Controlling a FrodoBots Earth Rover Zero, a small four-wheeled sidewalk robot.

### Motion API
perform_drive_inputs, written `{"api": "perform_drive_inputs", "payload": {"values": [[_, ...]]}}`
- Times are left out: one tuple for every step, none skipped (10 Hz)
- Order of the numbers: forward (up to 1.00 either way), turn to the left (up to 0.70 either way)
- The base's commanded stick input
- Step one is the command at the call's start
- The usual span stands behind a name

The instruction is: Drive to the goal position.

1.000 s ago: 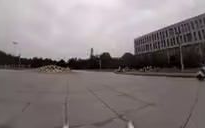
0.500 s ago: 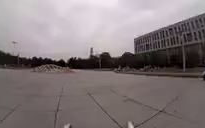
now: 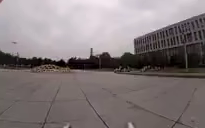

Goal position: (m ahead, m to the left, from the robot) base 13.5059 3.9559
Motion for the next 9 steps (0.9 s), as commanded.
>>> {"api": "perform_drive_inputs", "payload": {"values": [[0.70, 0.00], [0.70, 0.00], [0.70, 0.00], [0.70, 0.00], [0.70, 0.00], [0.70, 0.00], [0.70, 0.00], [0.70, 0.00], [0.70, 0.00]]}}
